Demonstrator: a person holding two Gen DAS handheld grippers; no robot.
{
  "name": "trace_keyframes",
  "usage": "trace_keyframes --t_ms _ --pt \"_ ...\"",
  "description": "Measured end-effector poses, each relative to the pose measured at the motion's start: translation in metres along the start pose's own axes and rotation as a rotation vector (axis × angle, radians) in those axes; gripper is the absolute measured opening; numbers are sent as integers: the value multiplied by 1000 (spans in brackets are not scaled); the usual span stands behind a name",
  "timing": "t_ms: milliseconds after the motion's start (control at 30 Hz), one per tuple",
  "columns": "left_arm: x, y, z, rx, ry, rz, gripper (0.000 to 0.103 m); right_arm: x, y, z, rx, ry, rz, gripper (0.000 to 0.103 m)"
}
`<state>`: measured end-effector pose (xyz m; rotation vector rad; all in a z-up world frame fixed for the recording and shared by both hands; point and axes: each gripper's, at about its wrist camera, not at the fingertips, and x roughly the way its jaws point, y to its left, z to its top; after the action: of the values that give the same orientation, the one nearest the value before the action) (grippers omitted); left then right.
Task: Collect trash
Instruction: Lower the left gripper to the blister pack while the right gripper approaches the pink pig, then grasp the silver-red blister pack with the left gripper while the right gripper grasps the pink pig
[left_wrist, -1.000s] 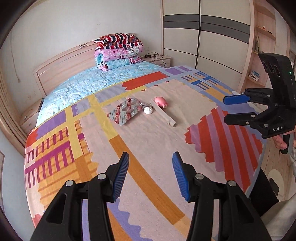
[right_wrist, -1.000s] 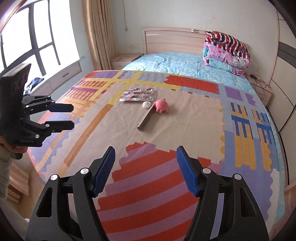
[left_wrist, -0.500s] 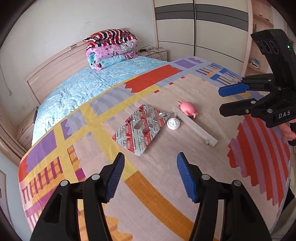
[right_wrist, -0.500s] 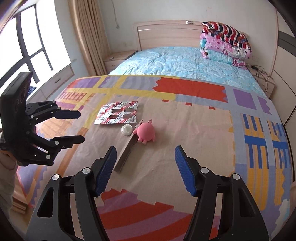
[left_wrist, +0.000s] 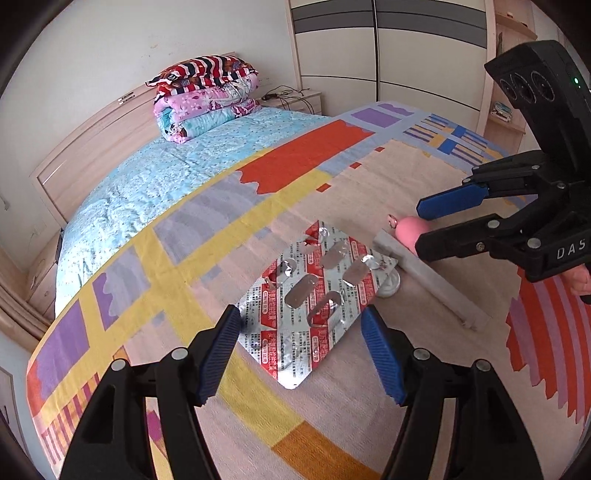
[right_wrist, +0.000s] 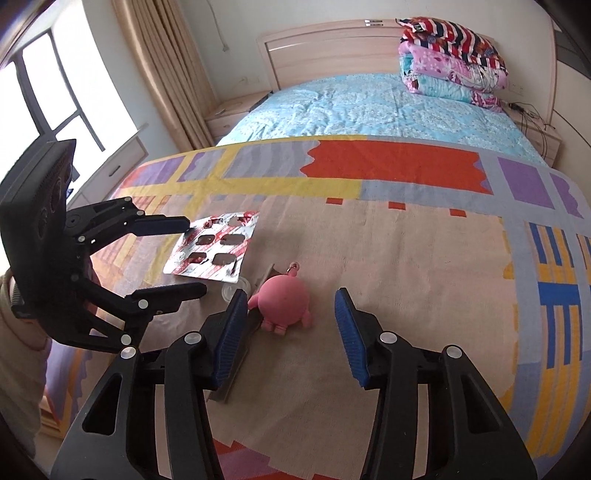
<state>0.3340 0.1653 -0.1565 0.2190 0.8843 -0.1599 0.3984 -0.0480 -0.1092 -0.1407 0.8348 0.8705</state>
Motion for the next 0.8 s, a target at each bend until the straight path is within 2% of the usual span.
trace_keyframes --t_ms 133,267,333,533,567,633,667,800 --pt "3 3 5 9 5 5 65 1 -2 1 17 3 29 45" --pt "6 2 7 69 11 10 65 3 -1 0 14 5 36 44" --pt "7 5 8 83 10 10 70 3 -2 1 12 2 38 44" --pt "15 16 15 96 46 -67 75 3 -5 1 13 -5 50 44" --pt "16 20 16 86 52 -88 75 4 -4 1 12 -5 53 43" --pt "18 26 15 55 62 -123 75 5 -4 0 16 1 80 33" --pt "18 26 15 50 59 -122 74 4 -2 0 4 1 63 28" --pt "10 15 12 73 47 -100 59 0 4 -3 -34 -7 3 29"
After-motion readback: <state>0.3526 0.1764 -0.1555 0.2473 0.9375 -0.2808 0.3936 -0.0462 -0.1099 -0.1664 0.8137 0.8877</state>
